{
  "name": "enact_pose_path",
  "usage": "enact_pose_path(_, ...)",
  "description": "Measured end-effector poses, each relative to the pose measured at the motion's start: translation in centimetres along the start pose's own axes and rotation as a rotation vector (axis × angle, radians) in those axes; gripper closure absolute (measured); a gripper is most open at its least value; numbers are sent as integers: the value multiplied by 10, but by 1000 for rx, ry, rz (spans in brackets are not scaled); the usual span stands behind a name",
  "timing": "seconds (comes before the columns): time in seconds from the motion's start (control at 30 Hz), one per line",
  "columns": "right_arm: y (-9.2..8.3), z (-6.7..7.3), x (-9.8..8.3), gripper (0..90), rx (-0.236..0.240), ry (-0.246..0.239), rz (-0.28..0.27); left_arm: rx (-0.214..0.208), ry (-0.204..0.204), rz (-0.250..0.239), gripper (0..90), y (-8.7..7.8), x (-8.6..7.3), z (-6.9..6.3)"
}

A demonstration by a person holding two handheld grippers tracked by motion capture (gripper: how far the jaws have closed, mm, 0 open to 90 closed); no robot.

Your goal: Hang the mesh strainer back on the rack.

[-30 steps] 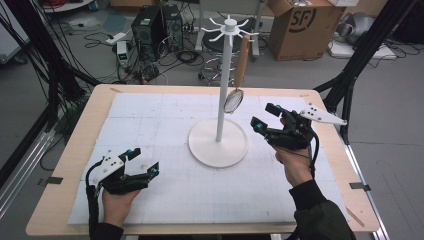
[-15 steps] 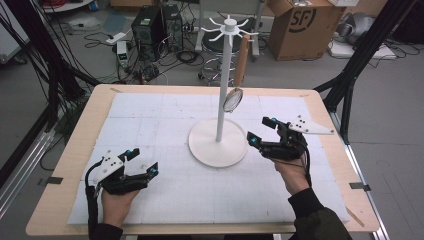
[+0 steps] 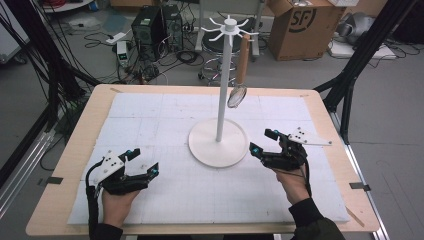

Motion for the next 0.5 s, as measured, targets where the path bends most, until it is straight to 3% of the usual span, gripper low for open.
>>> enact_pose_path(0.5, -18, -10, -35, 145, -43, 21, 25, -53, 10, 7, 163, 10, 1, -14)
Point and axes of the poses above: each handheld gripper's, and its own axes: y roughly forward along the jaws, x roughly out of its top, z roughly to its left, the point moved 9 cm from there along y, roughly forward along the jaws, and after that the axes turned 2 degrees about x, right-handed, at the moved point
